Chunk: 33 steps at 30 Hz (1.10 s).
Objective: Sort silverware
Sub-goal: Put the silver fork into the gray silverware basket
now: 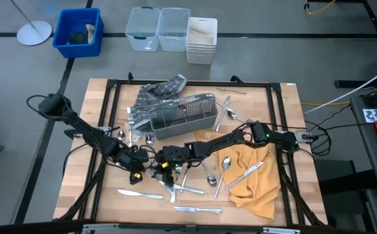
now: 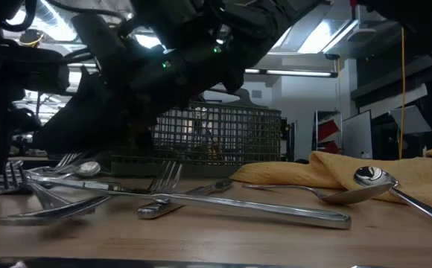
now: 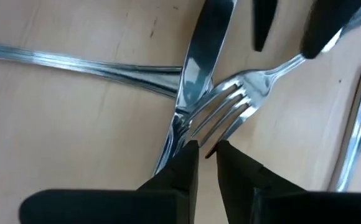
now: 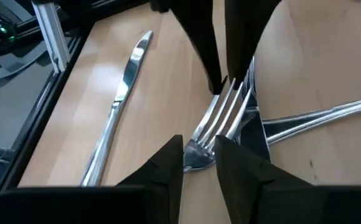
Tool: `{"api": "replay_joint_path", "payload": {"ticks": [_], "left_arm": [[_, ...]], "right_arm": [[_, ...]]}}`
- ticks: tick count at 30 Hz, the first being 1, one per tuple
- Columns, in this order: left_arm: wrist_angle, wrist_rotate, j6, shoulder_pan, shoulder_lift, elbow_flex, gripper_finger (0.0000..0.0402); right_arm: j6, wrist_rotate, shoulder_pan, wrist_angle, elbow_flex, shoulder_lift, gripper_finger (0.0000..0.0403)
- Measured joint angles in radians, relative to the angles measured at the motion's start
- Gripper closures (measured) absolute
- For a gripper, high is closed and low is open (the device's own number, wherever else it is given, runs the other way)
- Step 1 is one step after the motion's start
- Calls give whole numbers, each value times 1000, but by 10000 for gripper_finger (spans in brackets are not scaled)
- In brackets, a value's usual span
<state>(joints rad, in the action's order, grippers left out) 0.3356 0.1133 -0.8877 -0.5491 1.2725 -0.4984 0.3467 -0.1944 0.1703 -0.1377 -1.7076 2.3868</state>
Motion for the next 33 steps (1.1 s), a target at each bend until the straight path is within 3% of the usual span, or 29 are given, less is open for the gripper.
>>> {"api": "replay_joint_path", "payload": {"ticks": [16,23,33], "left_arm": [[-12,1,-122,22,-2,0,357],[-23,1,-158,22,-3,0,396],[-33,1,-183,22,-2,0,400]], "right_arm": [[-16,0,0,19,0,-19,307],[-40,0,0,37,0,-31,307],[-45,-1,0,54,-1,-36,307]]}}
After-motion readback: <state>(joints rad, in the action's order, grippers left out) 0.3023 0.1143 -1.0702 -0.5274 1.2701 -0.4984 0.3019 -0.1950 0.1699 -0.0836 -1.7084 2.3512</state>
